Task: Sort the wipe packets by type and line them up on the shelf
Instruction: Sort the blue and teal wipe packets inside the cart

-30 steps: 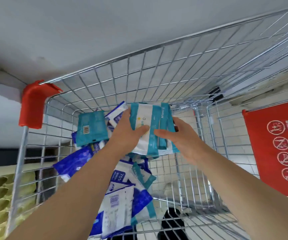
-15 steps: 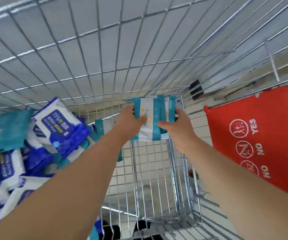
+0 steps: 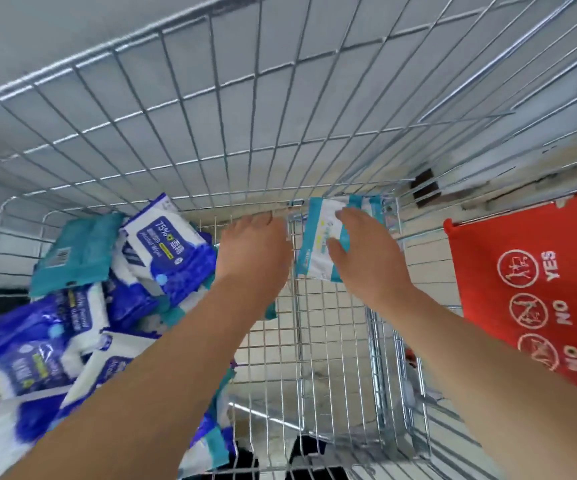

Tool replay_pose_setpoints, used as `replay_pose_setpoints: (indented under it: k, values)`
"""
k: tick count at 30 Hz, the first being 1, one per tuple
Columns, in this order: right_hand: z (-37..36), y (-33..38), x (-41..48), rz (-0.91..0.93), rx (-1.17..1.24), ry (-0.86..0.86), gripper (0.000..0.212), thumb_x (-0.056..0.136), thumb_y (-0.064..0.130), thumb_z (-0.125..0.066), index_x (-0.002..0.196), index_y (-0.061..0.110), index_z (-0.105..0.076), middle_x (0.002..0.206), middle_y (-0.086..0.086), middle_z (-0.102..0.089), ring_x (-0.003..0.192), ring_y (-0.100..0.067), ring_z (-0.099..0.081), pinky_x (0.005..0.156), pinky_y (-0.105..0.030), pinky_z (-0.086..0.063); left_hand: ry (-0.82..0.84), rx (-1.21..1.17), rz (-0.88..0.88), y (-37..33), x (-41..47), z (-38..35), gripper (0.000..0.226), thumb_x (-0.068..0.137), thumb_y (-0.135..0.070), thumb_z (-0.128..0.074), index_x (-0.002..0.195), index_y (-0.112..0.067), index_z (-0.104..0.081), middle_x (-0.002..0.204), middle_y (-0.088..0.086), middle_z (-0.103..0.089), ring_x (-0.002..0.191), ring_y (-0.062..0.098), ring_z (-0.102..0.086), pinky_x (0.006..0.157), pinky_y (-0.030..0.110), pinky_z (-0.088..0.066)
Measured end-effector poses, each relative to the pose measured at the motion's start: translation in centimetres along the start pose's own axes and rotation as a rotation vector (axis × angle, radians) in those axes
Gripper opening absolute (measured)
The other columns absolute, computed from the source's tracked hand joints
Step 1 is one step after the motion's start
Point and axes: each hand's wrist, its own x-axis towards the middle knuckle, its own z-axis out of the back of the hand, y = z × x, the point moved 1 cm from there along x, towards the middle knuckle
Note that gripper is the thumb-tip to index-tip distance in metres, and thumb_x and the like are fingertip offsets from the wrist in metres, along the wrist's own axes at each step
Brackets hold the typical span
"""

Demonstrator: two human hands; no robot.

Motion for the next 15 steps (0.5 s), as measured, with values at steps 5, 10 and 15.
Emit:
replay_pose_setpoints:
  k: [5, 10, 15]
  values:
    - [0.2, 7.9, -1.2, 0.171, -0.006, 0.004, 0.035, 0.094, 0.02, -0.051, 0.127, 0.011, -0.054, 0.131, -0.005, -0.054, 0.121, -0.024, -0.049, 0.098, -0.032, -0.036, -0.041, 0.13, 0.018, 7.0, -5.0, 4.5, 0.023, 0.089, -0.029, -0.058, 0.104, -0.013, -0.065, 0.104, 0.008, -0.065, 0.098, 0.032, -0.059, 0.08, 0.039, -0.043]
    - [-2.2, 14.1, -1.4, 0.256, -0.076, 0.07, 0.029, 0.093, 0.024, -0.05, 0.117, 0.01, -0.055, 0.116, -0.007, -0.059, 0.109, -0.028, -0.052, 0.089, -0.037, -0.04, -0.022, 0.187, 0.154, 15.7, -8.6, 6.2, 0.021, 0.079, -0.023, -0.072, 0.087, -0.005, -0.066, 0.084, 0.018, -0.064, 0.077, 0.038, -0.061, 0.067, 0.042, -0.049]
    - [-5.7, 17.5, -0.6, 0.239, -0.027, 0.111, 0.032, 0.088, 0.037, -0.06, 0.109, 0.013, -0.056, 0.101, -0.005, -0.062, 0.093, -0.024, -0.056, 0.078, -0.033, -0.047, 0.089, 0.121, 0.298, 21.2, -9.2, 5.7, 0.059, 0.088, -0.061, -0.047, 0.123, -0.014, -0.052, 0.115, 0.008, -0.056, 0.102, 0.027, -0.056, 0.084, 0.039, -0.047]
